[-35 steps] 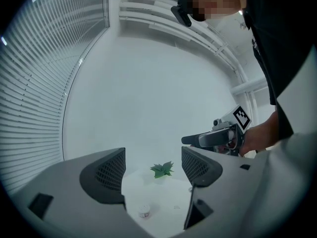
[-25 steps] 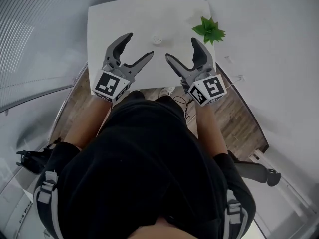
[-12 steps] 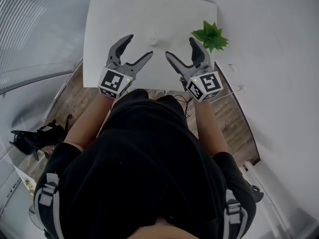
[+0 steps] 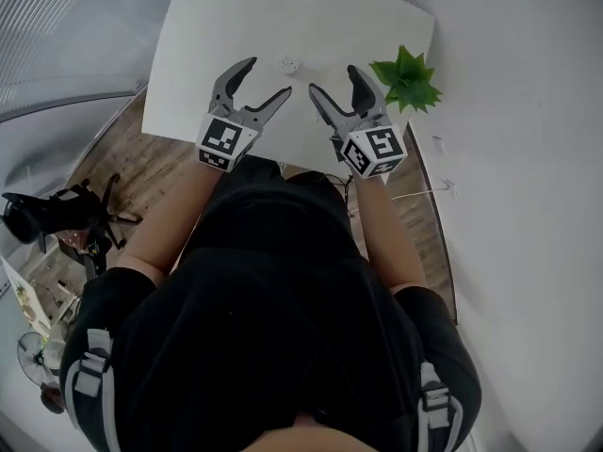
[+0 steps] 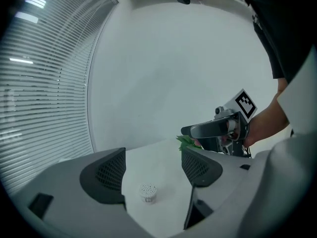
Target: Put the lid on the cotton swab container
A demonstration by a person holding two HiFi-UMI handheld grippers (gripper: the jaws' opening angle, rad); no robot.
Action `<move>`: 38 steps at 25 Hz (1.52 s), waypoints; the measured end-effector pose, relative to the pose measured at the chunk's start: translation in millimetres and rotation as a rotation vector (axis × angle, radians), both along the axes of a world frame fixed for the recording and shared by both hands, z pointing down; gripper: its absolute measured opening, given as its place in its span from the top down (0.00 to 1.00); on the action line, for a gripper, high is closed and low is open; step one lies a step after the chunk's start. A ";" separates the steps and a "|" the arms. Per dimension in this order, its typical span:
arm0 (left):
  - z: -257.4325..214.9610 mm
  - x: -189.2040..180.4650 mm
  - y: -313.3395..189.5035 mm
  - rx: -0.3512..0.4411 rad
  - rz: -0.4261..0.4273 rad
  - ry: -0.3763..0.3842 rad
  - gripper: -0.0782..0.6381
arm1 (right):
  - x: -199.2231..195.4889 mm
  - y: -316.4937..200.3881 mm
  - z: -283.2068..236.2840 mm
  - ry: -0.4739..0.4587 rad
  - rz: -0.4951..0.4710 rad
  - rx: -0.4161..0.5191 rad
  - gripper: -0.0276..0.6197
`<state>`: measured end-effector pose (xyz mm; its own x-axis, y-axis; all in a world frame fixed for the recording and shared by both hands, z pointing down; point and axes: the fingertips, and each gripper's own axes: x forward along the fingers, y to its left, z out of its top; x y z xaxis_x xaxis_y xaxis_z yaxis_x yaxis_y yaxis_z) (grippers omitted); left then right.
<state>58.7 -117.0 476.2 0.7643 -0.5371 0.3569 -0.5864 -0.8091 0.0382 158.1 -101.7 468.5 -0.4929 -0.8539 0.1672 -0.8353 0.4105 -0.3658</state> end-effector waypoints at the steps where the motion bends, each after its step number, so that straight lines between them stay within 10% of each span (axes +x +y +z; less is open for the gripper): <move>1: 6.9 0.3 -1.2 -0.003 -0.018 -0.008 0.42 | 0.4 -2.3 4.7 -0.008 -0.011 -0.003 0.41; 38: 196.5 24.6 -43.5 -0.163 -0.250 -0.113 0.42 | 7.7 -64.0 133.7 -0.097 0.047 -0.196 0.53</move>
